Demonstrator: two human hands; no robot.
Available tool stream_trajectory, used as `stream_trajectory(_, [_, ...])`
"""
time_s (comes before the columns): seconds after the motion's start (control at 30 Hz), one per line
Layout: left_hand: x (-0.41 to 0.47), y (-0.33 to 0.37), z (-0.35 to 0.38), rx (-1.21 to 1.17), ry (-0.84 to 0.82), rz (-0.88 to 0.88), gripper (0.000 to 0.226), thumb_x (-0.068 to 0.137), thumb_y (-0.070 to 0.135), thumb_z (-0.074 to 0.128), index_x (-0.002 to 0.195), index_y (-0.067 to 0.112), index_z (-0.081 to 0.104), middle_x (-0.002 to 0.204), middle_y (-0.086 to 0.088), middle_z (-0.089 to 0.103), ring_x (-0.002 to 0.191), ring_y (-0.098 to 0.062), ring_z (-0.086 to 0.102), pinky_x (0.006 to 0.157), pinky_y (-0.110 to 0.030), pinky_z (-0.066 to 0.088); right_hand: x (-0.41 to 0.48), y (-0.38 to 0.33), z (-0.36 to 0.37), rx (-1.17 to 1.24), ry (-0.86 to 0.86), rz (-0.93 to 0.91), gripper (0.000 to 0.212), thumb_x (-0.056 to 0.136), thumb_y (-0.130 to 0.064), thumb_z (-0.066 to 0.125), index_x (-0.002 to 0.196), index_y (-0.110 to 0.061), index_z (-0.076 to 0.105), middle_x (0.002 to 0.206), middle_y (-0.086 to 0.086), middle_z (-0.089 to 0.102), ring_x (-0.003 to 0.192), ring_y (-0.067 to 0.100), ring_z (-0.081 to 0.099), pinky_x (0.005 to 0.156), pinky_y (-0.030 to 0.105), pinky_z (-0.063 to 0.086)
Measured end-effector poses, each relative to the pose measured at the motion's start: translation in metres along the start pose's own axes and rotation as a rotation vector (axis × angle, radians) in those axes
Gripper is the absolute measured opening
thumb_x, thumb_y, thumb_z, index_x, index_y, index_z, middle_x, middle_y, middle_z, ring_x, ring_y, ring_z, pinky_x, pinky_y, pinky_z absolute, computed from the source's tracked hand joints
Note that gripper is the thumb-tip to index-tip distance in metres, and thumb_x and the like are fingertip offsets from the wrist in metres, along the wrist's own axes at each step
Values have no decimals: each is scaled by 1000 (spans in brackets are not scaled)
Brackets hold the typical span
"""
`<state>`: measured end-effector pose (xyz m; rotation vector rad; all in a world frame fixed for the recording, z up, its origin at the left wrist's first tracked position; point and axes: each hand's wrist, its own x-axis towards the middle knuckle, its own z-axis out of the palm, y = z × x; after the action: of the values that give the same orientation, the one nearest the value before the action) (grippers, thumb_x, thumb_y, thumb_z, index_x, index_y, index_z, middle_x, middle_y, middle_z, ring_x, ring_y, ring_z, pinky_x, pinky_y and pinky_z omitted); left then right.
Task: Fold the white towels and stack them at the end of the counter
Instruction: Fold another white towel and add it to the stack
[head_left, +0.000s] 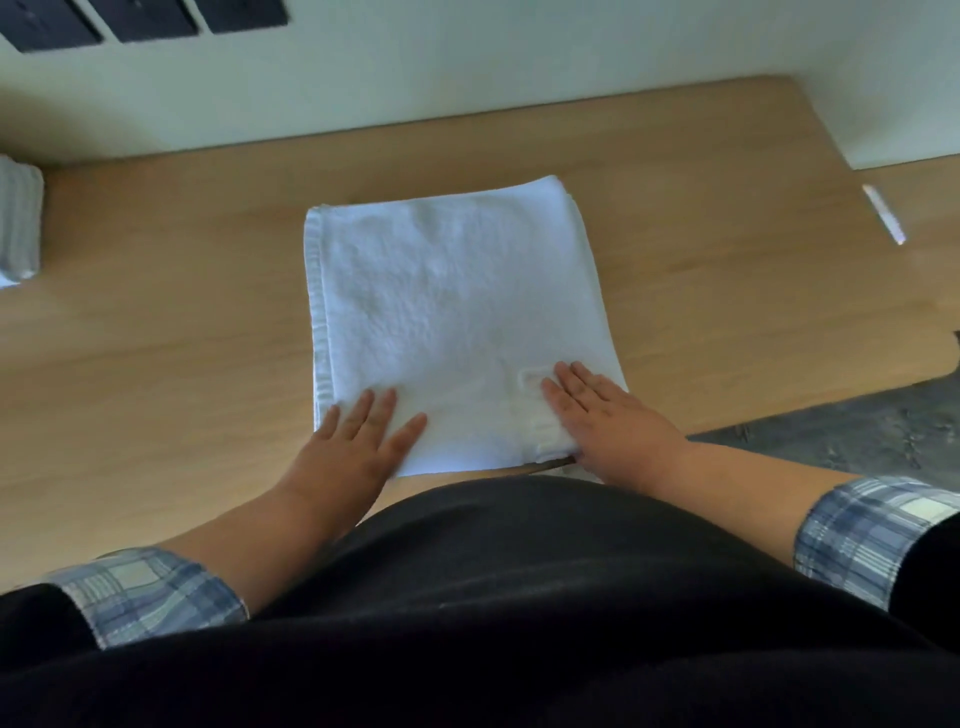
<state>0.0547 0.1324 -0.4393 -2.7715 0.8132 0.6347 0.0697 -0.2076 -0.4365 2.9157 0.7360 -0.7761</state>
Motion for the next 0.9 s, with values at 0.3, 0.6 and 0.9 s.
stream_trajectory(0.3, [-6,-15,-54,-167,-68,-82,102,86,-10,49,154,37,-13,165,1,5,143,-22,35,96,-36,48,-2,-9,-55,-8,20,126,41,96,-27,48,136,-21,43,135,4,56,120,27,57,93,39,49])
stream_trajectory(0.6, [-14,-72,-116,-595,23,-213,30,88,39,56,112,57,52,101,25,64,91,-5,59,75,-27,46,-21,22,-109,520,223,222,27,78,-46,69,101,-36,59,95,-13,62,83,7,59,70,26,47])
stream_trajectory(0.9, [1,-101,-121,-1359,215,-456,36,61,47,72,94,41,60,92,0,69,82,-22,63,64,-33,49,-8,37,-136,1187,617,404,56,72,-36,85,114,-47,50,105,-14,60,83,-3,64,64,16,51])
